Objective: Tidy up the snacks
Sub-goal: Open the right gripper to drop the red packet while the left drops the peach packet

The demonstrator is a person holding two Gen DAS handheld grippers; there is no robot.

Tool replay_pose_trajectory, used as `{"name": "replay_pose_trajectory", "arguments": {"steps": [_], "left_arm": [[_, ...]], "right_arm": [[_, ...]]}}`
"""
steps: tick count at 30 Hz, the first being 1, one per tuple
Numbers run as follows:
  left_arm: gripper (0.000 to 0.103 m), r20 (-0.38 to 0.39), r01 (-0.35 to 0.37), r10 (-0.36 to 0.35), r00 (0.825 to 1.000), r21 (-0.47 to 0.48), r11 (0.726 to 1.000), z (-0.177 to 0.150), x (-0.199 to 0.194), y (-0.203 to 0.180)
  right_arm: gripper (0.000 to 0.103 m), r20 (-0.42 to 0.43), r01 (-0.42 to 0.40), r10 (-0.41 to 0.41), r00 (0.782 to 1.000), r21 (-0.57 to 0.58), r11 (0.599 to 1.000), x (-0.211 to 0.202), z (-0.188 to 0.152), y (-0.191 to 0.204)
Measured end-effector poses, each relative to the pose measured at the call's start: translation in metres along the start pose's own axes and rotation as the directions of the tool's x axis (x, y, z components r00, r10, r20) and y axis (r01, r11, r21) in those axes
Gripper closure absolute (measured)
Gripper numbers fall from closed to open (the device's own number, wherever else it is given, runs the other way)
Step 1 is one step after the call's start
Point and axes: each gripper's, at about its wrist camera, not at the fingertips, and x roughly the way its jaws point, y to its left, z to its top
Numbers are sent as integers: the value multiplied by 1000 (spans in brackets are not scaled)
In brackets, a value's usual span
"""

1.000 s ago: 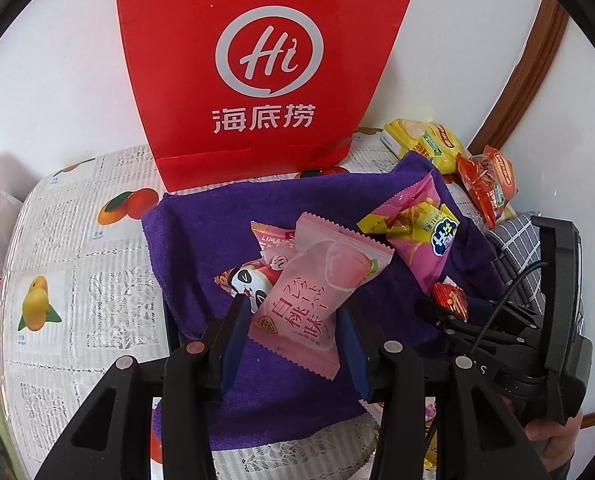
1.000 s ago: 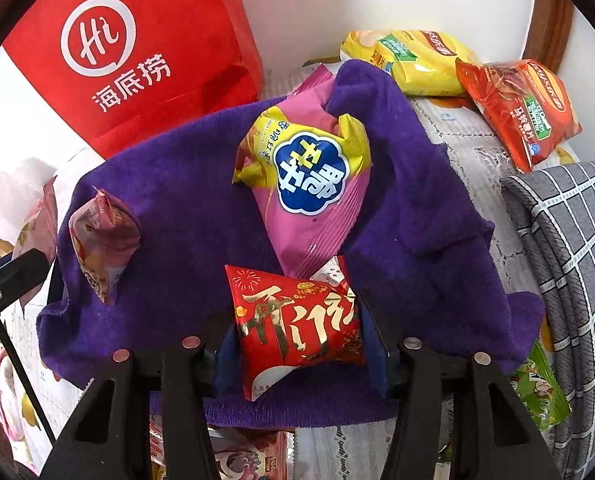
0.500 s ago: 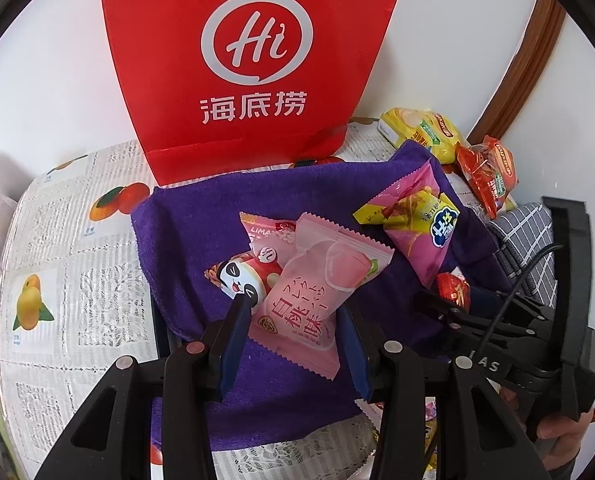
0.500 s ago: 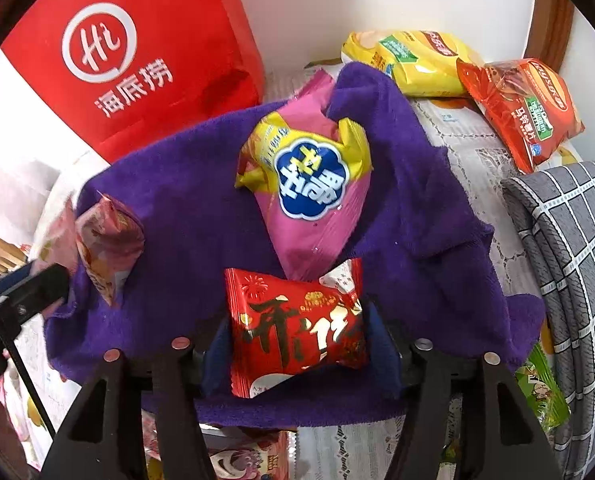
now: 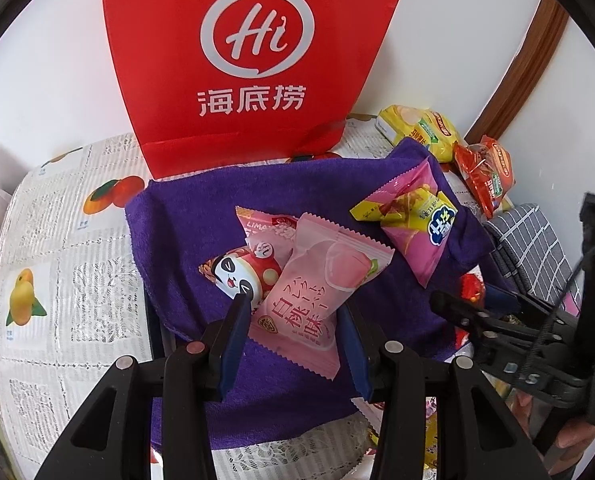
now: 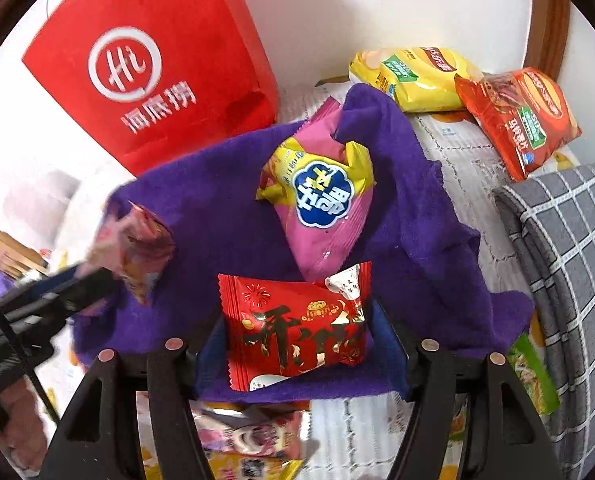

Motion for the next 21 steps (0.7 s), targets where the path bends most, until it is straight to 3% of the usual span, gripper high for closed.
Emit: {"name": "replay_pose_trajectory", "arguments": {"steps": [2,3,9,14,17,21], "left_arm": [[60,-8,-4,4,1000,0,1000,-1,3,-1],[60,-12,-3,3,1000,1,1000,-1,4,-2],[60,-18,-3,3,1000,6,1000,-3,7,-4],[59,-35,5,-5,999,-2,1000,-2,12,-3],[38,-43,28,-28,999,-10,1000,-1,12,-4],[38,-17,1,-1,1000,1,1000,-1,4,-9]], "right_arm": [[21,11,-38,38,999,12,999,-4,1,2],[19,22,-42,42,999,1,999,-6,1,4],[19,28,4,-2,1000,-54,999,-10,0,14],[19,101,34,-25,995,-81,996,-43,-12,13],[19,118,51,-40,992,-92,994,-61,-22,9],[19,122,69,-59,991,-78,995,-82,-39,-7]]}}
